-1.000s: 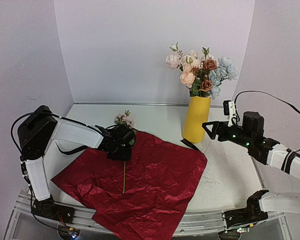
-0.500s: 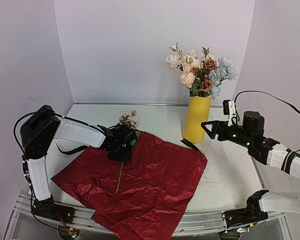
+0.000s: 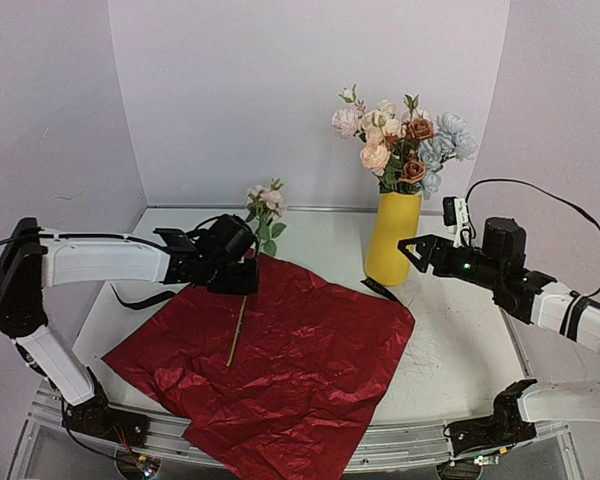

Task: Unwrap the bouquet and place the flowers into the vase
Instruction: Pick up the fake flower from the wrapping paper.

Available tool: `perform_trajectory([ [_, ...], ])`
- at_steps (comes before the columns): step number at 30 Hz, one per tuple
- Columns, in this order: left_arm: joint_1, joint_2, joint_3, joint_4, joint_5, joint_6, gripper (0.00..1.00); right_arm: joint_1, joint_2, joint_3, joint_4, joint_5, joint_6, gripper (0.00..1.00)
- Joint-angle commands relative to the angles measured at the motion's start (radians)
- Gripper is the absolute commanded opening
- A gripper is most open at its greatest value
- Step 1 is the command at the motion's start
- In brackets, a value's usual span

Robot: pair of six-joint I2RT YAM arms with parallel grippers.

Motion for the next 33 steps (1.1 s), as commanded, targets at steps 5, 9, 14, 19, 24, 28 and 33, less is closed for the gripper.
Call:
perform_trajectory([
  [5, -0.017, -0.276, -0.062, 0.251, 0.199, 0.116, 0.0, 0.088, 0.084, 0.163, 0.208, -0.161, 0.267, 0.75],
  [9, -0.024, -0.367, -0.147, 0.4, 0.3, 0.137, 0.0, 0.184, 0.148, 0.262, 0.209, -0.127, 0.308, 0.72],
  [14, -0.03, -0.422, -0.201, 0.538, 0.448, 0.147, 0.0, 0.28, 0.223, 0.358, 0.236, -0.088, 0.345, 0.66],
  [19, -0.058, -0.423, -0.19, 0.559, 0.513, 0.179, 0.0, 0.337, 0.291, 0.422, 0.302, -0.092, 0.375, 0.56],
  [24, -0.095, -0.422, -0.181, 0.564, 0.525, 0.211, 0.0, 0.382, 0.341, 0.476, 0.305, -0.097, 0.375, 0.48],
  [28, -0.109, -0.42, -0.182, 0.569, 0.535, 0.224, 0.0, 0.412, 0.372, 0.499, 0.314, -0.099, 0.373, 0.42],
  [33, -0.118, -0.411, -0.179, 0.569, 0.543, 0.228, 0.0, 0.433, 0.396, 0.512, 0.331, -0.1, 0.379, 0.29],
])
